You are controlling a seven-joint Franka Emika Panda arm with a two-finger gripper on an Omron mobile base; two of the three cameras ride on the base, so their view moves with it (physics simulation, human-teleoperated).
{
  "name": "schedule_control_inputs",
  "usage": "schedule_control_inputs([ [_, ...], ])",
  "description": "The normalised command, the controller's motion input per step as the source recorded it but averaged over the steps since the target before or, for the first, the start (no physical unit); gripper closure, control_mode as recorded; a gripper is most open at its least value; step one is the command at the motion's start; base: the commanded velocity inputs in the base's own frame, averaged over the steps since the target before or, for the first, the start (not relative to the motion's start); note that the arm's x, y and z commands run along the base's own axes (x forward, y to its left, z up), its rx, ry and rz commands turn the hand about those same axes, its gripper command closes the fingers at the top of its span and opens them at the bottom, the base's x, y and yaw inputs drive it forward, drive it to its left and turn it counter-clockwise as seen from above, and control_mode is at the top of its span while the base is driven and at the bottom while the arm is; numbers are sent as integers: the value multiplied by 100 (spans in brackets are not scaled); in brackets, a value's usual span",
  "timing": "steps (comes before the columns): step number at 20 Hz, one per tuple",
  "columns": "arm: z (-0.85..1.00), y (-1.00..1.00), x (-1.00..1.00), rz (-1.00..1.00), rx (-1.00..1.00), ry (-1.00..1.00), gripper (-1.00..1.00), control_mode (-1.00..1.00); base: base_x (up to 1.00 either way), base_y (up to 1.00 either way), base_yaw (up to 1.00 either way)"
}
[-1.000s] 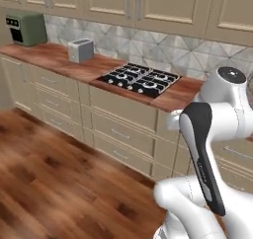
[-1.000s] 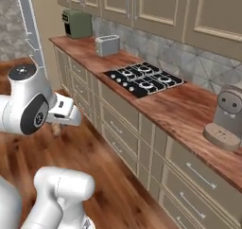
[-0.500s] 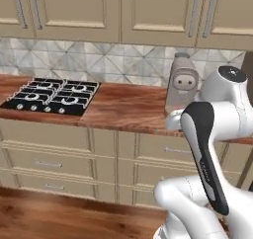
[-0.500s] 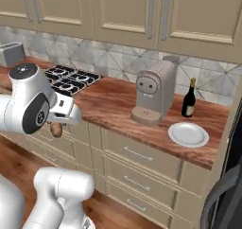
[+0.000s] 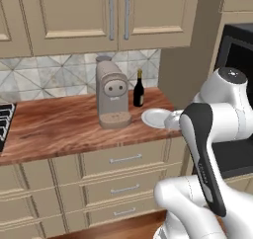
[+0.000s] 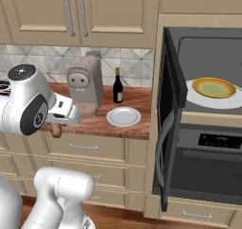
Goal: Pick the potato from the microwave and place it on plate located on the counter.
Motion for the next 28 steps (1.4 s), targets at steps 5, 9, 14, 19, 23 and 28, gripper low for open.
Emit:
schedule_control_inputs([
  [5,0,0,0,0,0,0,100,100,57,-13,-7],
  [9,0,0,0,0,0,0,100,100,84,0,4],
  [14,0,0,0,0,0,0,100,100,74,0,6],
  [19,-16,-10,33,4,1,6,100,-100,20,-2,3],
  [23,-24,-14,87,2,3,36,100,-100,0,0,0],
  [28,-50,-46,100,0,14,47,100,-100,0,0,0],
])
